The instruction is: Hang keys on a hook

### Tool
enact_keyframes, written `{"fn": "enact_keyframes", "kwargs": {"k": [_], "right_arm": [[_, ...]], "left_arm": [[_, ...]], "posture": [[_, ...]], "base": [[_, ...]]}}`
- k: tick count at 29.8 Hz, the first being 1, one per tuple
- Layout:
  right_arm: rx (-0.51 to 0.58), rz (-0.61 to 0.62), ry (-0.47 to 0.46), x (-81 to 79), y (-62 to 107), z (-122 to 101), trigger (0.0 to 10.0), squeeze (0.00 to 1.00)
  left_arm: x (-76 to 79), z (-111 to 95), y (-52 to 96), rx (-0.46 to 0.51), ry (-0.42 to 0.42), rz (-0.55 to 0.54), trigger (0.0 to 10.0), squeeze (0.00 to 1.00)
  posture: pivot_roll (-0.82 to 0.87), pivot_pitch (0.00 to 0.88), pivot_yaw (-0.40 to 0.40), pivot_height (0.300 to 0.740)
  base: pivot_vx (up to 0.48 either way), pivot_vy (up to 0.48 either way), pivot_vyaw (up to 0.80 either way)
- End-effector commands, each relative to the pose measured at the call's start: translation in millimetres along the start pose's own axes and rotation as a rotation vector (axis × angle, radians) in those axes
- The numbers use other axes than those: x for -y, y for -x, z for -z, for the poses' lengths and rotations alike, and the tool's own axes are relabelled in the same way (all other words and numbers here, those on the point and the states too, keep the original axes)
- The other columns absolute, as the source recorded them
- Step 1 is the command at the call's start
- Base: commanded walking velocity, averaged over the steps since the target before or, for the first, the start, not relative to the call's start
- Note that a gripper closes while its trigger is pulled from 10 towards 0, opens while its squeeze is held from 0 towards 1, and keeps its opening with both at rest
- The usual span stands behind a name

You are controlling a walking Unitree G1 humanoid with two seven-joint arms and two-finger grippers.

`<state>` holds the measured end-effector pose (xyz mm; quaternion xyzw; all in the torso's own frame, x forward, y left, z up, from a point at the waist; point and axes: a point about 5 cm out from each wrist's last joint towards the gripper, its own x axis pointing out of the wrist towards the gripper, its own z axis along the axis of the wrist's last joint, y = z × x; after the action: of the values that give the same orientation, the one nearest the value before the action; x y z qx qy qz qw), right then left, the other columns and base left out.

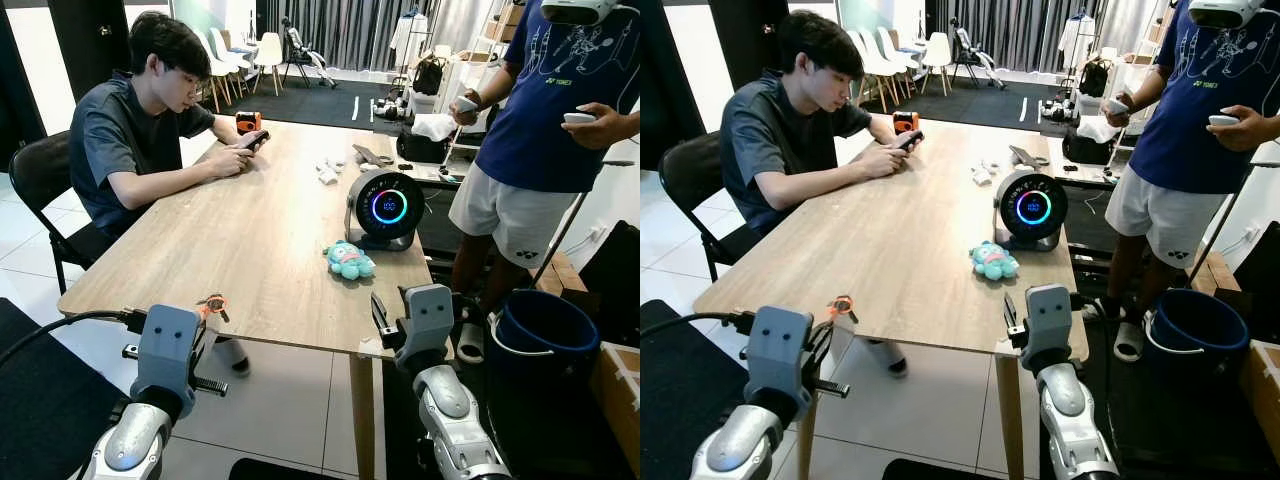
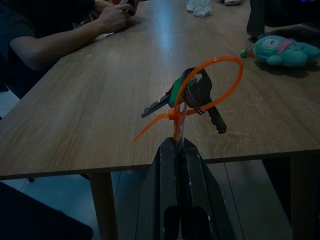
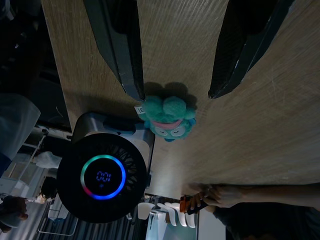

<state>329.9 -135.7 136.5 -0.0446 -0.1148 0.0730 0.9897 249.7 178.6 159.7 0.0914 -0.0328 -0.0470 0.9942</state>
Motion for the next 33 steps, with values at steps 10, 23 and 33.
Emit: {"fn": "enact_keyframes", "kwargs": {"k": [10,23,33], "right_arm": [[-0.011,0.011,-0.003,2.8,0.7,3.3,10.0,0.0],[-0.014,0.011,0.001,2.6,0.4,3.6,10.0,0.0],[-0.013,0.011,0.001,2.7,-0.3,3.7,10.0,0.0]], "left_arm": [[0.0,3.7,0.1,-0.018,0.006,-0.015,10.0,0.0],[-2.9,4.0,-0.1,-0.017,-0.018,-0.021,10.0,0.0],[-3.5,4.4,-0.6,-0.017,-0.021,-0.027,10.0,0.0]], "posture": [[0.16,0.063,-0.034,0.74],[0.16,0.063,-0.034,0.74],[0.16,0.062,-0.034,0.74]], "base": [[0.0,0.346,0.0],[0.0,0.033,0.0],[0.0,-0.446,0.0]]}}
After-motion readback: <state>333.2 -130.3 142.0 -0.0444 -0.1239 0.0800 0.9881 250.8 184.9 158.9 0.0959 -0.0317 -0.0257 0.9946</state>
